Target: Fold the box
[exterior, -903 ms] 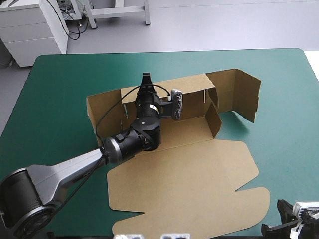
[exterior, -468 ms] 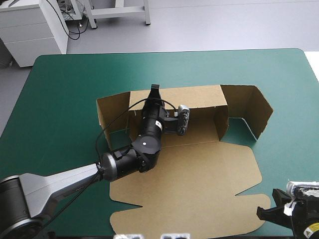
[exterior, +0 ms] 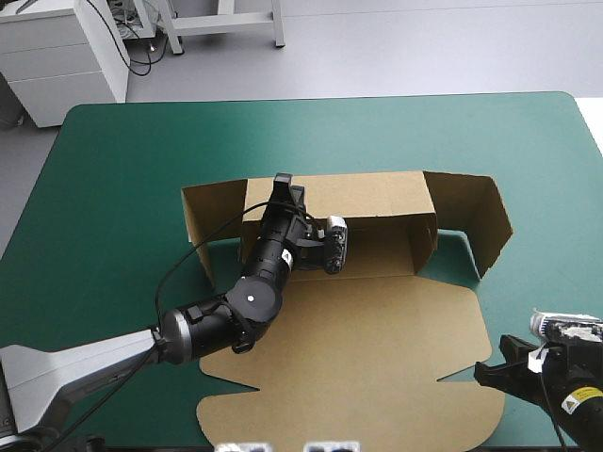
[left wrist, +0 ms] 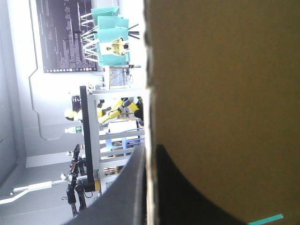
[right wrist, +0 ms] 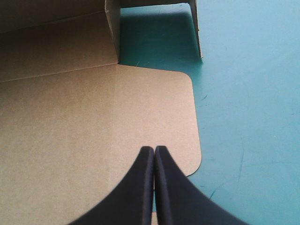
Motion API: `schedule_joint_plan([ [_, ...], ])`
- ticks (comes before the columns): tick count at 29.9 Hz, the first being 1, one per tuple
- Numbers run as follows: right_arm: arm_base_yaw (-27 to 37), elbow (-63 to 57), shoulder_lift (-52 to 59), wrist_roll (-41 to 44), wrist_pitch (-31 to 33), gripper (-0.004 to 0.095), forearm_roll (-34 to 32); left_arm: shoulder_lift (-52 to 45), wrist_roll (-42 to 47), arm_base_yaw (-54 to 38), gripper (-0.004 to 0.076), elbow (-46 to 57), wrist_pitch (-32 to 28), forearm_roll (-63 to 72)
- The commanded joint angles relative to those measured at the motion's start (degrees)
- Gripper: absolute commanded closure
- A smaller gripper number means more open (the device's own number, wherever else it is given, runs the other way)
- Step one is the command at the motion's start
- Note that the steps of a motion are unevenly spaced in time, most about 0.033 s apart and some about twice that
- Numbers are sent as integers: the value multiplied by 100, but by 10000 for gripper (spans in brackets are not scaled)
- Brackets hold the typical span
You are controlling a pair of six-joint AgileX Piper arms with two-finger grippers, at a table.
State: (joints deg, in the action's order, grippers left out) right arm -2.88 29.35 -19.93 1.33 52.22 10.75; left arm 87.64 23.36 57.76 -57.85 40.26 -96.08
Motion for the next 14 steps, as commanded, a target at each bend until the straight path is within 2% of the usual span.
schedule_joint_plan([
  [1,31,308,-409,-207,-422,921,224,-164,179,36,731,-129,162,-291],
  [5,31,982,-1034,-539,-566,922,483,-164,145,36,731,-129,150,-291],
  [10,31,2458,-2343,-1389,-513,922,631,-164,145,36,731,-129,138,-291],
  [14,31,3710,-3451,-1590,-513,922,562,-164,145,36,731,-129,138,-291],
])
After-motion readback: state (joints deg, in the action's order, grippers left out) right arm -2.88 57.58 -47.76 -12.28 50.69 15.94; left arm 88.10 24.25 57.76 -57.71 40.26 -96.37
